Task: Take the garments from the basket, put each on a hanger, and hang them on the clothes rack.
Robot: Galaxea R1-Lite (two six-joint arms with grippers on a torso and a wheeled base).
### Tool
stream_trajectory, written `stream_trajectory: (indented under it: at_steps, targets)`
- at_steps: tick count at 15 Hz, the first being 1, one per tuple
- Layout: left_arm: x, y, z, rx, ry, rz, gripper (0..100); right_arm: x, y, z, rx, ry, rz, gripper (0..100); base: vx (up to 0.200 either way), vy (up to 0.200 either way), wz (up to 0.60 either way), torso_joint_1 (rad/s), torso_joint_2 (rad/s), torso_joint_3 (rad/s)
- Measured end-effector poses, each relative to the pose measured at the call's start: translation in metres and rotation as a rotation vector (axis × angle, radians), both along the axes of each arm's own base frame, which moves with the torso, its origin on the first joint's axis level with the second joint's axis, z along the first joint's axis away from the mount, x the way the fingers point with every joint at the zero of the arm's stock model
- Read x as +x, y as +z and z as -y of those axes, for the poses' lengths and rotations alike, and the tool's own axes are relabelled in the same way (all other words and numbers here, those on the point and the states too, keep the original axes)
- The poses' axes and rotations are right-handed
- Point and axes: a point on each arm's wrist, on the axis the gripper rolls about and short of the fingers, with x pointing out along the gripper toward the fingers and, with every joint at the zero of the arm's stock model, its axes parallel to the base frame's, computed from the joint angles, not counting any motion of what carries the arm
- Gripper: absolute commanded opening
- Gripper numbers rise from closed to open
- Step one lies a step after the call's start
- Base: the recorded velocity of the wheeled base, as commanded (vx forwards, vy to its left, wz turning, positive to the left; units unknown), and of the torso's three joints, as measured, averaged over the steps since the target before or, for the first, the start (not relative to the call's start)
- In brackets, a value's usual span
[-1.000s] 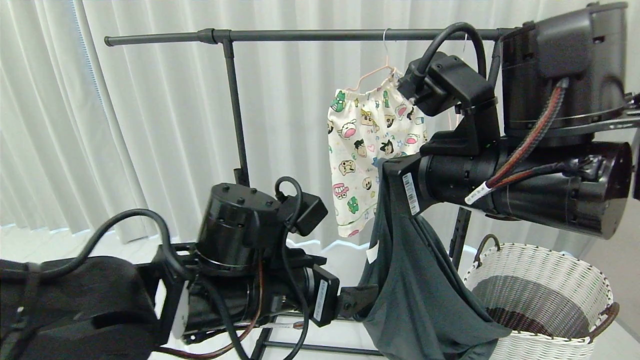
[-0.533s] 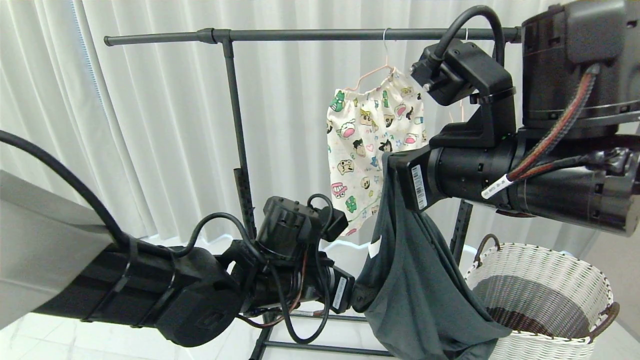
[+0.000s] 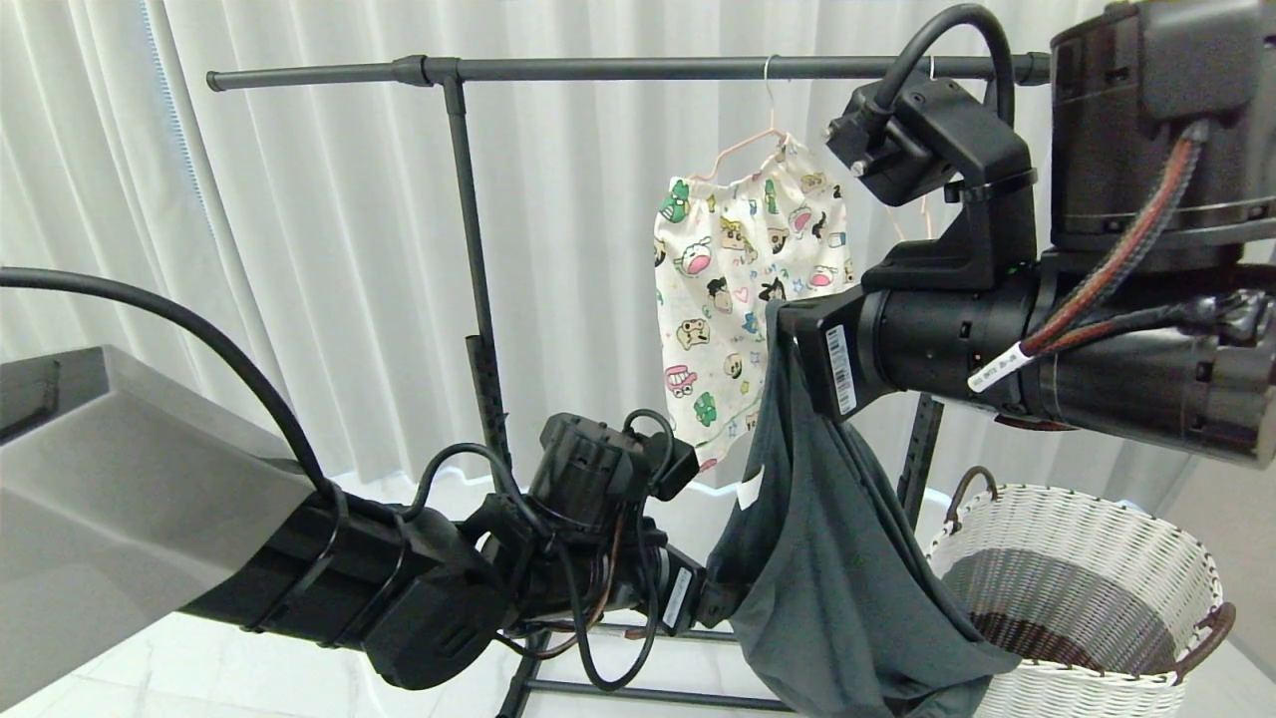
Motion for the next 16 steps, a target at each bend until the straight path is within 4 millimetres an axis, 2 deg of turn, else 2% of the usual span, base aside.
stream_trajectory:
  at_steps: [2, 3, 7, 10, 11, 14, 16]
  targets:
    - [0.005, 0.001, -0.002, -0.022, 0.013, 0.024, 100, -0.001, 0.001, 0.001, 0.003, -0.001, 0.002, 0, 0.0, 0.0, 0.0, 0.0, 0.0, 0.0]
    - [0.007, 0.0, -0.004, -0.022, 0.021, 0.026, 0, -0.001, 0.001, 0.002, 0.0, -0.001, 0.001, 0, 0.0, 0.0, 0.0, 0.0, 0.0, 0.0]
    - [0.011, 0.001, -0.011, 0.004, 0.087, 0.047, 0, -0.003, 0.002, 0.007, 0.001, -0.006, 0.004, 0, 0.0, 0.0, 0.0, 0.0, 0.0, 0.0]
    - [0.007, 0.014, -0.017, 0.029, 0.18, 0.109, 0, 0.005, 0.001, 0.02, -0.006, -0.06, 0.007, 0, 0.0, 0.0, 0.0, 0.0, 0.0, 0.0]
    - [0.004, 0.026, -0.02, 0.007, 0.202, 0.132, 0, 0.01, 0.001, 0.027, -0.009, -0.091, 0.009, 0, 0.0, 0.0, 0.0, 0.0, 0.0, 0.0]
    - [-0.015, 0.078, -0.039, -0.047, 0.242, 0.177, 0, 0.021, 0.009, 0.046, -0.008, -0.16, 0.047, 0, 0.0, 0.0, 0.0, 0.0, 0.0, 0.0]
    - [-0.03, 0.128, -0.054, -0.059, 0.26, 0.191, 0, 0.02, 0.019, 0.056, 0.012, -0.177, 0.074, 0, 0.0, 0.0, 0.0, 0.0, 0.0, 0.0]
